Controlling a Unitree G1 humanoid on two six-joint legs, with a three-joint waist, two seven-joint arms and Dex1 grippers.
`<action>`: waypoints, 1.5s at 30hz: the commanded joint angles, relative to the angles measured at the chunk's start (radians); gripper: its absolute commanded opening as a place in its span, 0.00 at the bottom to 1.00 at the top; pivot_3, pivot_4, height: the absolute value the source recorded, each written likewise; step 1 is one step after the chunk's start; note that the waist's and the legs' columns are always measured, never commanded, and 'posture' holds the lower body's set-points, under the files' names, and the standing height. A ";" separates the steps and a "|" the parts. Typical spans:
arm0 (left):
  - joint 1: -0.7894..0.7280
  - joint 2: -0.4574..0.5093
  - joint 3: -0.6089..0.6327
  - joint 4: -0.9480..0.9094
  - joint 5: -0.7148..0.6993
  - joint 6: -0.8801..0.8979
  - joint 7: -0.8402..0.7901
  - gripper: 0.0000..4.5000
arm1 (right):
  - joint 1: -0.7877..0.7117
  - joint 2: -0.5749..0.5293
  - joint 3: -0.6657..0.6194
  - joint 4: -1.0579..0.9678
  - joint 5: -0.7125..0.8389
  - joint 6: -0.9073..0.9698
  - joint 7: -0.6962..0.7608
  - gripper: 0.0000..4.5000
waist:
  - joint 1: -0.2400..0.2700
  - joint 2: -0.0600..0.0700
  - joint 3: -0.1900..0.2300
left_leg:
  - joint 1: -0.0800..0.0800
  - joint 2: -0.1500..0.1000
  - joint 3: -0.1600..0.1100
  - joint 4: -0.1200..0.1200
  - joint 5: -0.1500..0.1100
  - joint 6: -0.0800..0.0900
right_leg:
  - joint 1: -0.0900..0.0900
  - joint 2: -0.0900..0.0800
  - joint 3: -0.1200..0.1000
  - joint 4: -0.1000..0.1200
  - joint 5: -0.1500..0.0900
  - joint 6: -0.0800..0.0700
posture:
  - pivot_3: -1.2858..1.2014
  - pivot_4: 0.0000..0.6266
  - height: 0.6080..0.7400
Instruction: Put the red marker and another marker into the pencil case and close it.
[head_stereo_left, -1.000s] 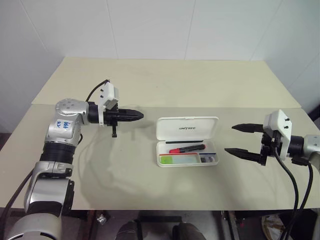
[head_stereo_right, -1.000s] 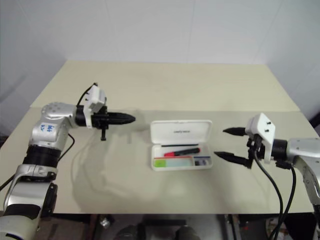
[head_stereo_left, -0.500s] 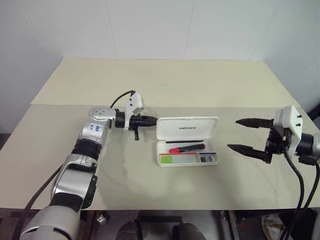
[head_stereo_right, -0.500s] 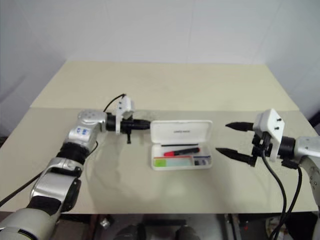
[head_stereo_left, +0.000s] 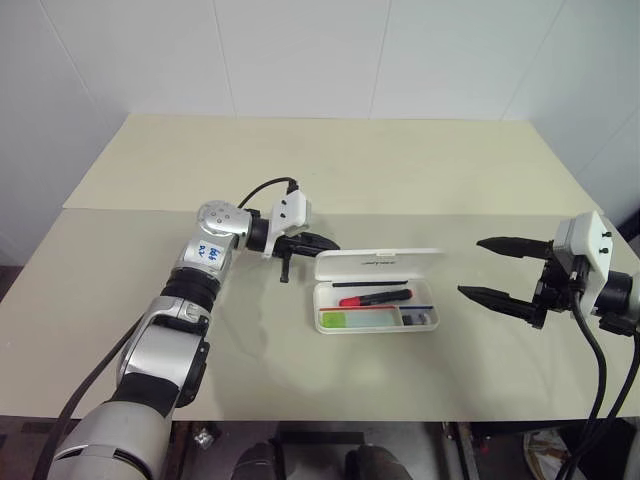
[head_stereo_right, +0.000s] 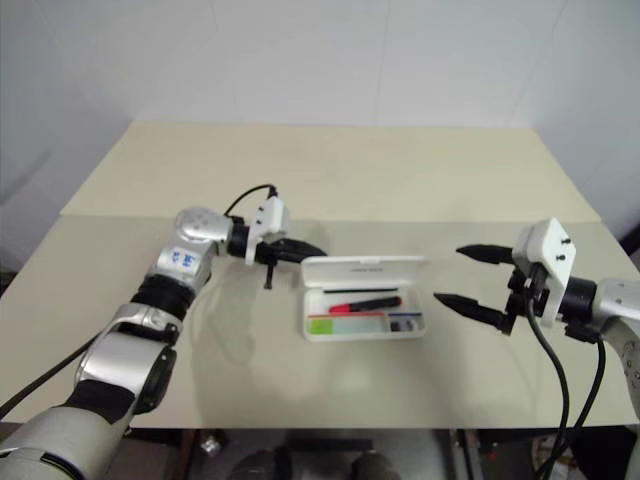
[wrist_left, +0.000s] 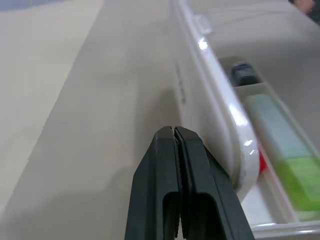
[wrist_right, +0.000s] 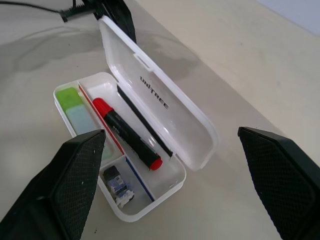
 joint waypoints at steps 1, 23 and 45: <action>0.065 0.012 -0.038 -0.174 -0.011 0.060 -0.044 0.01 | 0.005 -0.010 -0.043 -0.032 0.000 -0.015 -0.014 1.00 | -0.002 0.000 0.000 | 0.000 0.000 0.000 0.000 0.000 0.000 | 0.000 0.000 0.000 0.000 0.000 0.000 | 0.52 0.24 1.00; 0.337 0.044 -0.176 -0.544 0.104 0.365 0.192 0.01 | 0.079 0.004 -0.040 -0.094 -0.001 0.001 -0.074 1.00 | 0.000 0.001 -0.001 | 0.003 0.000 -0.006 0.002 -0.002 0.007 | 0.008 -0.002 0.002 0.000 0.001 -0.001 | 0.52 0.24 1.00; 0.297 0.216 0.209 -0.581 -0.254 0.490 0.061 0.10 | -0.042 -0.014 0.050 -0.002 -0.018 -0.002 -0.036 1.00 | 0.000 0.001 -0.001 | 0.002 0.000 -0.005 0.000 0.001 0.002 | 0.005 -0.001 0.001 -0.002 0.002 -0.001 | 0.52 0.00 1.00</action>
